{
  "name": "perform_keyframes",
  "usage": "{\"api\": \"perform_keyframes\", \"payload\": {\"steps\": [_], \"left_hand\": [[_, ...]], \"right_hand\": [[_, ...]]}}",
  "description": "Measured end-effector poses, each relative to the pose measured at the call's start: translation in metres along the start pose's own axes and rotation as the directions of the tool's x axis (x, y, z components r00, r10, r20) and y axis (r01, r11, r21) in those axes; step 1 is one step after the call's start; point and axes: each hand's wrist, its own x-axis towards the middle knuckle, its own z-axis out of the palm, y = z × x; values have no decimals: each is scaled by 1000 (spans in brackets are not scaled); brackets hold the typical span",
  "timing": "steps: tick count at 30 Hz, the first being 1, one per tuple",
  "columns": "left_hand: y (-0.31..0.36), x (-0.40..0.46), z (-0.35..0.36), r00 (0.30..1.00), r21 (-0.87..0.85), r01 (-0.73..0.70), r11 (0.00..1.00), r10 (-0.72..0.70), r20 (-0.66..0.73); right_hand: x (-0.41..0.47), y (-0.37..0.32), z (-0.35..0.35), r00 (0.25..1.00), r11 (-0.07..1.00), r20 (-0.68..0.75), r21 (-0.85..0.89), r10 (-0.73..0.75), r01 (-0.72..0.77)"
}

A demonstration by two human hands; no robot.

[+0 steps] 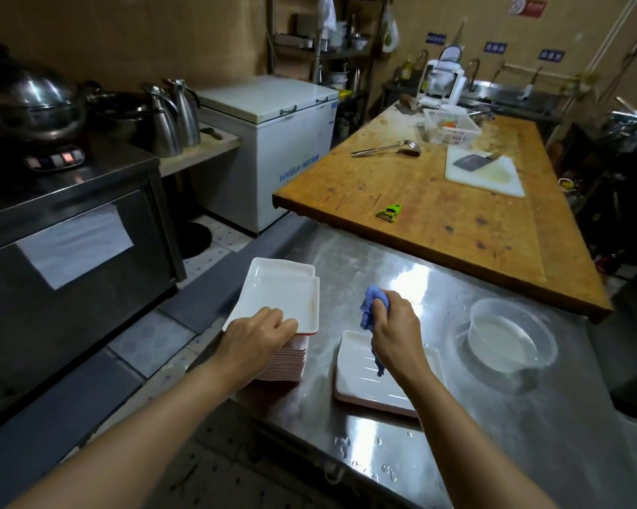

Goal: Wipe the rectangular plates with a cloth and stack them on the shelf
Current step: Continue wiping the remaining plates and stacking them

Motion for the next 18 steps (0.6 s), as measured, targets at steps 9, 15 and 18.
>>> {"api": "perform_keyframes", "payload": {"steps": [9,15,18], "left_hand": [[14,0,2,990,44,74,996,-78,113],[12,2,12,946,102,106,989,-132,298],[8,-1,21,925,130,122,984,-160,345]], "right_hand": [[-9,13,0,999,999,-1,5,38,-38],[-12,17,-4,997,997,-13,15,73,-73],[-14,19,-8,996,996,-23,17,88,-88]]}}
